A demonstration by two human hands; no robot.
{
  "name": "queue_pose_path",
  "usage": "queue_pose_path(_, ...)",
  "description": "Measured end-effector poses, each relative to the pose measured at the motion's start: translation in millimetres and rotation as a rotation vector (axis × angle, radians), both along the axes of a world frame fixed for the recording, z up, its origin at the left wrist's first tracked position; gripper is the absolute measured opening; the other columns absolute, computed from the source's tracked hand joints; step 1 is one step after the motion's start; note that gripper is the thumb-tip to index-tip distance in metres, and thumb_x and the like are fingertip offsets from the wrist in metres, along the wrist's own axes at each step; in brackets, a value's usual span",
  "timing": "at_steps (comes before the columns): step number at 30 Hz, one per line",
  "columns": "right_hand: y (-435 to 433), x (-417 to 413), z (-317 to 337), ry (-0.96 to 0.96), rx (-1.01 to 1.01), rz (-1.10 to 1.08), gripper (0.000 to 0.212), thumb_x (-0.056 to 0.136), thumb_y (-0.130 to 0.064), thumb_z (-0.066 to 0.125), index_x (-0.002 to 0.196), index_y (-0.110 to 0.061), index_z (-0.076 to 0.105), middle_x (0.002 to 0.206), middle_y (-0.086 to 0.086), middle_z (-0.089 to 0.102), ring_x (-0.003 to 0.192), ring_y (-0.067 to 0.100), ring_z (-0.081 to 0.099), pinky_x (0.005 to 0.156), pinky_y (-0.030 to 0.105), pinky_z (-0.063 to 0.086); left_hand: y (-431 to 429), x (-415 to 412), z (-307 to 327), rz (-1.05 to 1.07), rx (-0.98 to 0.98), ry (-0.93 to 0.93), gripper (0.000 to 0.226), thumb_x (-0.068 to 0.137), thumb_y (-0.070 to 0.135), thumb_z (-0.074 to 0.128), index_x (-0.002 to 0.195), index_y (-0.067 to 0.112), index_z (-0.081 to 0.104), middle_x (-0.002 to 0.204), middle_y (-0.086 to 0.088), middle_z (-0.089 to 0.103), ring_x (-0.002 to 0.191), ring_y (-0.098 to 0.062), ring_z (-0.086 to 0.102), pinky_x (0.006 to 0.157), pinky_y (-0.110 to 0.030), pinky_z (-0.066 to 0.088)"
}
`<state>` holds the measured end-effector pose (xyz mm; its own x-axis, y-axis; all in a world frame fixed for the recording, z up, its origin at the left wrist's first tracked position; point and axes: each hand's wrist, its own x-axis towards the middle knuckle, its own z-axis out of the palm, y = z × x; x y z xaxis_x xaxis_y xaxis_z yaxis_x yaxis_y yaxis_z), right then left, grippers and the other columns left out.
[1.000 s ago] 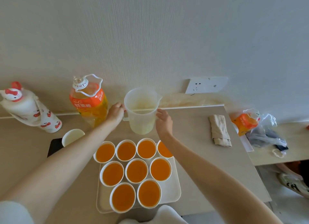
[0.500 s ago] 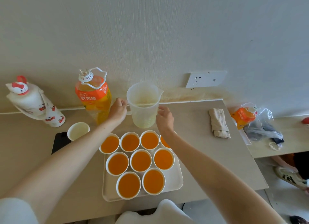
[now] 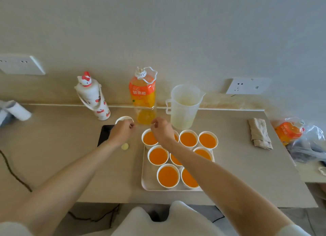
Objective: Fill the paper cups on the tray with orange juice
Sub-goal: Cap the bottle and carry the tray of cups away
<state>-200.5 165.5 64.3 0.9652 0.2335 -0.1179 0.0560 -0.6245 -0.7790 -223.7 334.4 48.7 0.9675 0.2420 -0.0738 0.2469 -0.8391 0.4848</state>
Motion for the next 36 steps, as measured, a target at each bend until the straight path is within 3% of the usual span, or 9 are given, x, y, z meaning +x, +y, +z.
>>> queue_pose_path(4,21.7,-15.6,-8.9,-0.034,-0.072,0.123,0.027,0.094,-0.013,0.049,0.116,-0.01,0.064,0.112,0.011,0.067,0.102,0.028,0.061,0.083,0.038,0.051,27.1,-29.3,-30.8,-0.008,0.104,0.2,0.023,0.093,0.018,0.046,0.07,0.016,0.052,0.072,-0.001,0.056,0.077,-0.027,0.057,0.056,-0.029,0.034)
queue_pose_path(9,32.8,-13.5,-13.7,-0.046,-0.09,0.104,0.027,0.093,-0.013,0.05,0.116,-0.01,0.065,0.116,0.009,0.067,0.106,0.027,0.061,0.087,0.037,0.051,41.9,-43.4,-65.6,-0.126,0.278,0.284,0.024,0.092,0.007,0.047,0.112,0.014,0.059,0.112,-0.004,0.051,0.1,-0.025,0.055,0.066,-0.032,0.04)
queue_pose_path(13,36.4,-8.9,-16.5,-0.051,-0.12,0.086,0.028,0.093,-0.012,0.051,0.116,-0.011,0.065,0.118,0.008,0.067,0.107,0.026,0.06,0.089,0.039,0.052,39.7,-43.2,-85.3,-0.197,0.403,0.339,0.036,0.088,-0.001,0.05,0.12,0.015,0.053,0.121,-0.006,0.045,0.106,-0.026,0.052,0.062,-0.033,0.038)
queue_pose_path(18,38.0,-4.7,-20.2,-0.07,-0.137,0.063,0.025,0.094,-0.013,0.051,0.115,-0.01,0.065,0.117,0.008,0.067,0.106,0.028,0.061,0.088,0.041,0.053,40.5,-35.4,-108.1,-0.226,0.466,0.335,0.038,0.093,0.003,0.05,0.13,0.012,0.049,0.132,-0.009,0.045,0.117,-0.027,0.049,0.076,-0.035,0.048)
queue_pose_path(21,35.9,-2.8,-21.7,-0.076,-0.15,0.061,0.025,0.095,-0.012,0.051,0.116,-0.01,0.065,0.118,0.008,0.067,0.106,0.026,0.062,0.089,0.039,0.053,41.5,-33.4,-114.9,-0.293,0.47,0.344,0.033,0.096,0.008,0.045,0.129,0.012,0.046,0.126,-0.009,0.046,0.109,-0.031,0.052,0.077,-0.037,0.049)
queue_pose_path(25,35.4,3.4,-25.2,-0.082,-0.162,0.053,0.025,0.095,-0.012,0.051,0.116,-0.011,0.065,0.118,0.009,0.068,0.107,0.026,0.062,0.09,0.039,0.053,45.1,-34.1,-111.2,-0.355,0.448,0.231,0.021,0.096,0.013,0.037,0.113,0.013,0.05,0.113,-0.01,0.049,0.1,-0.034,0.051,0.073,-0.039,0.041)
queue_pose_path(27,36.6,6.0,-23.9,-0.094,-0.169,0.053,0.026,0.095,-0.011,0.05,0.116,-0.011,0.065,0.115,0.011,0.068,0.105,0.028,0.061,0.089,0.039,0.052,45.8,-35.5,-109.4,-0.368,0.386,0.14,0.02,0.091,0.002,0.048,0.109,0.008,0.053,0.112,-0.008,0.048,0.099,-0.028,0.052,0.067,-0.033,0.041)
queue_pose_path(31,40.1,16.7,-12.0,-0.148,-0.189,0.055,0.03,0.093,-0.009,0.049,0.121,-0.008,0.062,0.116,0.014,0.067,0.104,0.032,0.061,0.085,0.039,0.051,56.5,-32.8,-84.6,-0.4,0.263,-0.197,0.025,0.076,0.011,0.069,0.096,0.009,0.053,0.092,-0.005,0.055,0.065,-0.025,0.057,0.041,-0.026,0.037)
queue_pose_path(36,47.2,31.4,7.3,-0.208,-0.093,0.0,0.042,0.091,-0.007,0.05,0.133,-0.011,0.048,0.129,0.011,0.059,0.111,0.034,0.056,0.082,0.041,0.047,43.4,-9.0,-19.2,-0.377,0.214,-0.519,0.022,0.082,0.026,0.045,0.098,0.013,0.051,0.088,-0.006,0.058,0.064,-0.022,0.056,0.041,-0.025,0.041)
